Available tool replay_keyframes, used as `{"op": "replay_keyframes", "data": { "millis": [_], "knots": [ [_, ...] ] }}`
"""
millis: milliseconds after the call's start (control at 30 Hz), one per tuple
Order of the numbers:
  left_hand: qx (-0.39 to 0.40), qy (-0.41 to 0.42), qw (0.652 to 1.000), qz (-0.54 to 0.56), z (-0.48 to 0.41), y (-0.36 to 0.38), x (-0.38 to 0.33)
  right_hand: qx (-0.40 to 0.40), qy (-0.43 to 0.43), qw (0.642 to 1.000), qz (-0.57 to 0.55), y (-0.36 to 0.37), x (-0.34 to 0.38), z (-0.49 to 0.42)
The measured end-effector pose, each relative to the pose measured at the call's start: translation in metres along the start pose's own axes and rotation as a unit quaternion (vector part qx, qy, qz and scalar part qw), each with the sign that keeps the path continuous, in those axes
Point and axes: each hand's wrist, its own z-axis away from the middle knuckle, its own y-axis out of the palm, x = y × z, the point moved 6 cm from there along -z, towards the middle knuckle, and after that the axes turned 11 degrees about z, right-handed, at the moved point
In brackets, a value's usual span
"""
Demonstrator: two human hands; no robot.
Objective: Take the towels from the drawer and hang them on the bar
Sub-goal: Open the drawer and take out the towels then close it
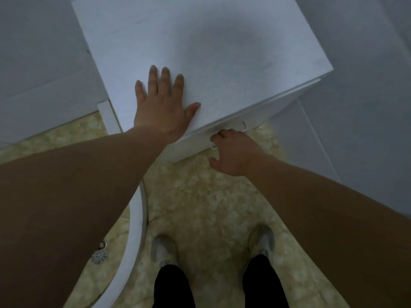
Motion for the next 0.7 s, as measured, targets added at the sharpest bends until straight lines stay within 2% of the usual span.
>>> {"op": "replay_keyframes", "data": {
  "millis": [133,400,567,700],
  "knots": [
    [-0.02,0.021,0.999,0.03,-0.018,0.006,0.004,0.007,0.01,1.0,0.003,0.019,-0.003,-0.015],
    [-0.034,0.037,0.998,0.029,-0.021,0.01,0.005,-0.06,0.066,0.996,0.003,0.025,-0.011,-0.025],
    [-0.034,0.04,0.998,0.021,-0.021,0.01,0.005,-0.1,0.082,0.991,0.044,0.029,-0.012,-0.029],
    [-0.039,0.04,0.998,0.019,-0.021,0.01,0.006,-0.079,0.103,0.989,0.064,0.038,-0.017,-0.03]
  ]
}}
